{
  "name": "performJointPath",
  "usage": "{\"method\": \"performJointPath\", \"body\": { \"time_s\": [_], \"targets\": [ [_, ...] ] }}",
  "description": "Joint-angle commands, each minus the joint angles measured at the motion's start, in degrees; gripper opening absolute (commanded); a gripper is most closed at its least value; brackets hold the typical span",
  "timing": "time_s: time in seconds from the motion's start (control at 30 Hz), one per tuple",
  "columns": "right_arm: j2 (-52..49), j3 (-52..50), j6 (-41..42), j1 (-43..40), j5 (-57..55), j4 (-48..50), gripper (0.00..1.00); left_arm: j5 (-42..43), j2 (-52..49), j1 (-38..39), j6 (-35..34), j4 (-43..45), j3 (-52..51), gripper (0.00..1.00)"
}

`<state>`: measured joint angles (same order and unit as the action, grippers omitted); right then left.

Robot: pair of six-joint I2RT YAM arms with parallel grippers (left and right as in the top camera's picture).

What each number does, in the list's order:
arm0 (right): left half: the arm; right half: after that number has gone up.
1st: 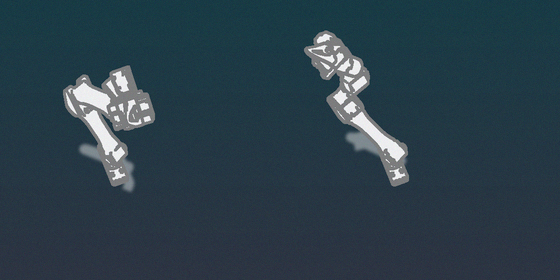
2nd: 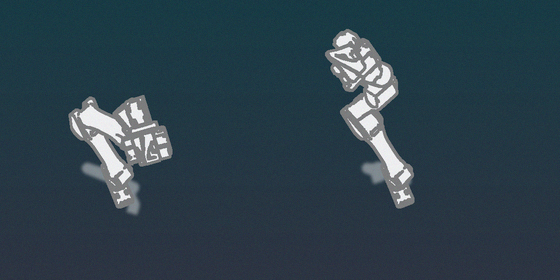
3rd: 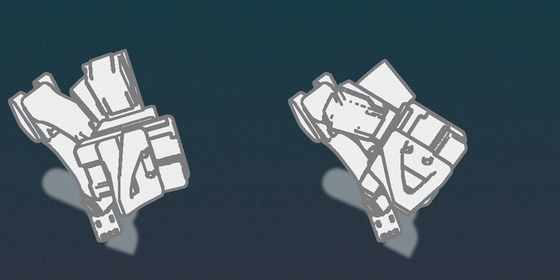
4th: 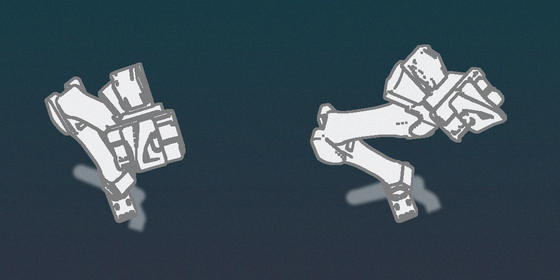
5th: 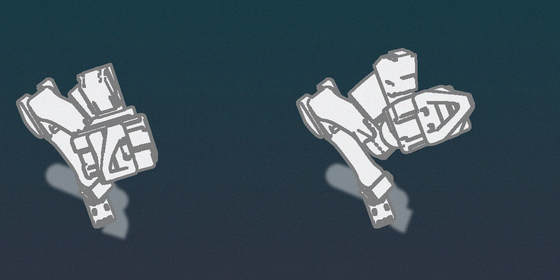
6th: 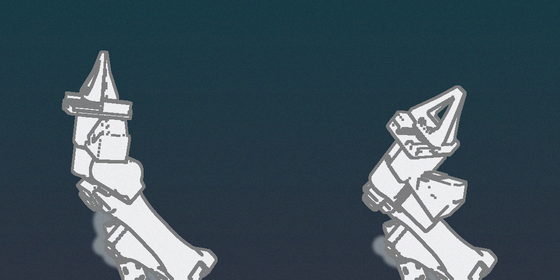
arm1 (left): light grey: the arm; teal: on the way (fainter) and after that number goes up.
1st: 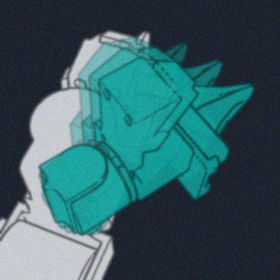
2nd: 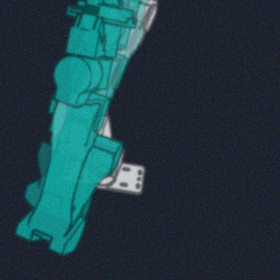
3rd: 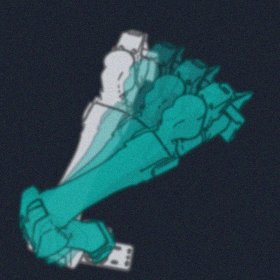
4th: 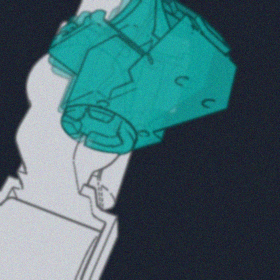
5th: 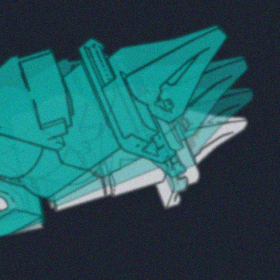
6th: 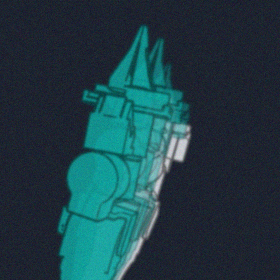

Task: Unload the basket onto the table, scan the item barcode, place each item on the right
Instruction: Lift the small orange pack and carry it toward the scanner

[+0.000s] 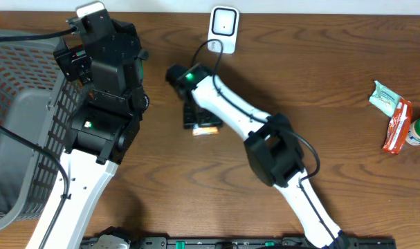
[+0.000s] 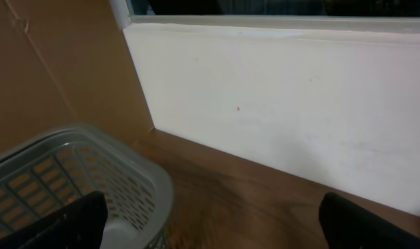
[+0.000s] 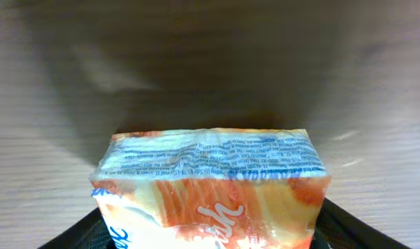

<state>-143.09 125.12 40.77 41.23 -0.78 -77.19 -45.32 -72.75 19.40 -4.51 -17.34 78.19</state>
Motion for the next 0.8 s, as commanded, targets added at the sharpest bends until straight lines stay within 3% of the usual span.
{"method": "performJointPath", "body": {
  "time_s": [0.0, 0.23, 0.5, 0.77],
  "targets": [
    [-0.7, 0.9, -8.4, -3.0, -4.9, -1.8, 0.69, -0.2, -0.2, 0.0, -0.5, 0.2, -0.3, 0.98],
    [-0.7, 0.9, -11.1, -7.9, -5.9, -3.4, 0.68, -0.2, -0.2, 0.0, -0.5, 0.2, -0.3, 0.98],
    [-0.7, 0.6, -14.7, -9.0, -5.4, -2.2, 0.81, -0.2, -0.2, 0.0, -0.5, 0.2, -0.3, 0.98],
    [-0.7, -2.0, -14.6, -8.9, -5.3, 0.4, 0.78, -0.2, -0.2, 0.0, -0.5, 0.2, -0.3, 0.98]
  ]
}}
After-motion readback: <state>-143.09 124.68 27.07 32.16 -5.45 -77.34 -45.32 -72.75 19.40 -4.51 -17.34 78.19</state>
